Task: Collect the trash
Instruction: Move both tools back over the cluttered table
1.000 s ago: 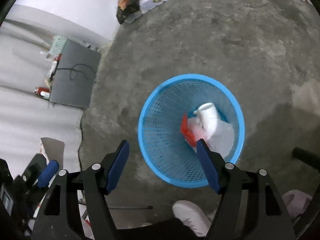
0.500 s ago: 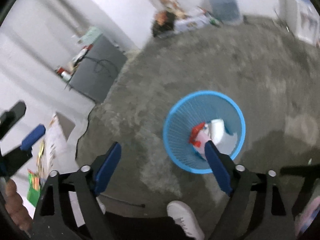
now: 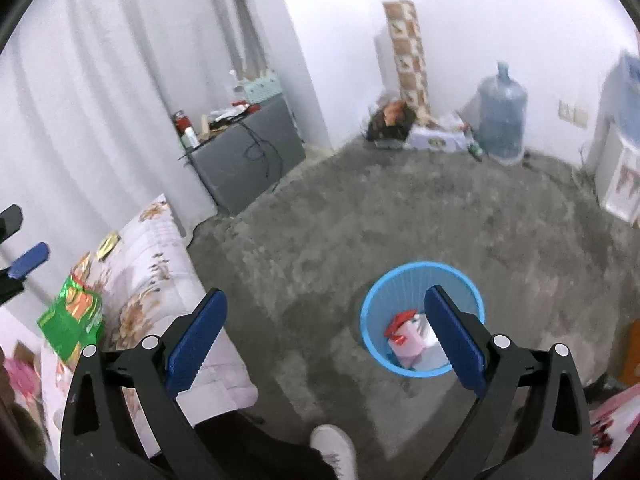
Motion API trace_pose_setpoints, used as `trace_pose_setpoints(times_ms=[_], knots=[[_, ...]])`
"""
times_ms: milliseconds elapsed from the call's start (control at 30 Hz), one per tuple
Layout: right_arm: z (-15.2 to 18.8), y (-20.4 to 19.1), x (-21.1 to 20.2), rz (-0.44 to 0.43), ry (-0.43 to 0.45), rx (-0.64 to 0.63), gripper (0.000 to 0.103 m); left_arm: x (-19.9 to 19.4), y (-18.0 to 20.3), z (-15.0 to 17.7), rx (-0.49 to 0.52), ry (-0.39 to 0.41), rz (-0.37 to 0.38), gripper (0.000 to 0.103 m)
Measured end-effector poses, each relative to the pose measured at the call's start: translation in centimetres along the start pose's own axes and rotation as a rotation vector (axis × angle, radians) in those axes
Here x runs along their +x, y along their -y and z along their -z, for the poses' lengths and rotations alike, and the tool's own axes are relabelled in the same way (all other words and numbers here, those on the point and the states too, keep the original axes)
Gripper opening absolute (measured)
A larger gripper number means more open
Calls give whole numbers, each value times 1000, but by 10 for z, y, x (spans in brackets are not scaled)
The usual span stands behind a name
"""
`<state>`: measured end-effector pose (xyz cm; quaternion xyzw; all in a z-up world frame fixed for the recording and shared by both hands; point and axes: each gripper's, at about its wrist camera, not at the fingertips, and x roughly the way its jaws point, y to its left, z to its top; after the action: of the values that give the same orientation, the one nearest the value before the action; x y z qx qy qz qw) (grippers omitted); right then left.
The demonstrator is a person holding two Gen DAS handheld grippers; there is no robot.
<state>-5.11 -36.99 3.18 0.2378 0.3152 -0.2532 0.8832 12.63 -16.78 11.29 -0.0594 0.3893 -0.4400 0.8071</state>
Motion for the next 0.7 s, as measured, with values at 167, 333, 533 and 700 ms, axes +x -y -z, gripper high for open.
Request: trace_pose_setpoints(times_ms=[167, 333, 533, 700], knots=[[6, -22, -22, -72, 51, -56, 95, -84, -50, 12, -67, 138, -105, 79], [12, -53, -29, -231, 33, -95, 95, -171, -97, 45, -135, 268, -216, 83], [17, -99, -39, -370, -7, -166, 95, -223, -139, 94, -221, 308, -288, 85], [30, -137, -45, -483, -65, -244, 95, -239, -164, 136, -322, 298, -299, 85]])
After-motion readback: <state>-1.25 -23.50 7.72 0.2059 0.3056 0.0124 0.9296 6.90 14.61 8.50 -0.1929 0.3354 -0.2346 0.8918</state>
